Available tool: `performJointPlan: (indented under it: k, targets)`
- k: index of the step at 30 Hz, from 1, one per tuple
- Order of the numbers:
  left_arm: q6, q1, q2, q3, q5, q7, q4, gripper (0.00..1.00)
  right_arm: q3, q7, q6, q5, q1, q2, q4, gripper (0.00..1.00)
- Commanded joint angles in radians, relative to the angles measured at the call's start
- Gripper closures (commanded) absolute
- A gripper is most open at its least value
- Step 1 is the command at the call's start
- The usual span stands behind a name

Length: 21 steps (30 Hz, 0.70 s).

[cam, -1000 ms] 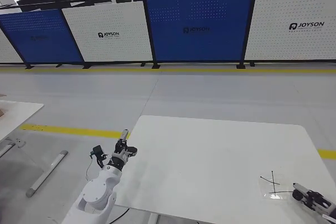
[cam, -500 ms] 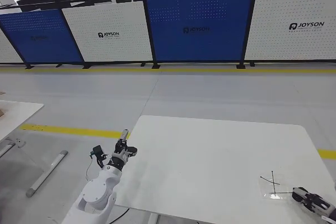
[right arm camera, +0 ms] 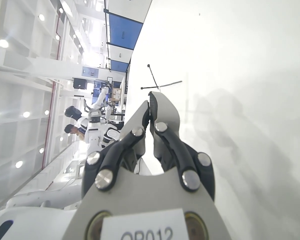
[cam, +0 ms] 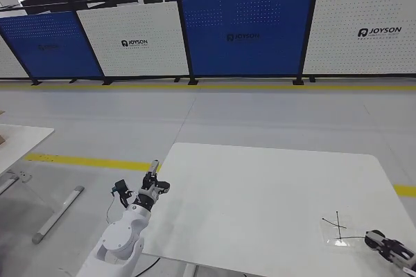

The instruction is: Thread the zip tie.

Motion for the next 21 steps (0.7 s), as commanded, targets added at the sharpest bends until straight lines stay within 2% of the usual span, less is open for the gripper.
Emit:
performJointPlan:
  k: [1, 7, 9, 21]
  targets:
    - [0.0, 0.0, 0.0, 0.0, 0.0, 0.0, 0.0, 0.0, 0.017, 0.005, -0.016, 0.051, -0.009, 0.0, -0.001, 1.0]
    - [0.0, 0.0, 0.0, 0.0, 0.0, 0.0, 0.0, 0.0, 0.071, 0.07, -0.068, 0.277, -0.038, -0.002, 0.003, 1.0]
    - [0.0, 0.0, 0.0, 0.0, 0.0, 0.0, 0.0, 0.0, 0.084, 0.103, -0.063, 0.346, -0.046, -0.002, 0.006, 1.0]
    - [0.0, 0.0, 0.0, 0.0, 0.0, 0.0, 0.0, 0.0, 0.086, 0.113, -0.056, 0.36, -0.047, -0.002, 0.007, 1.0]
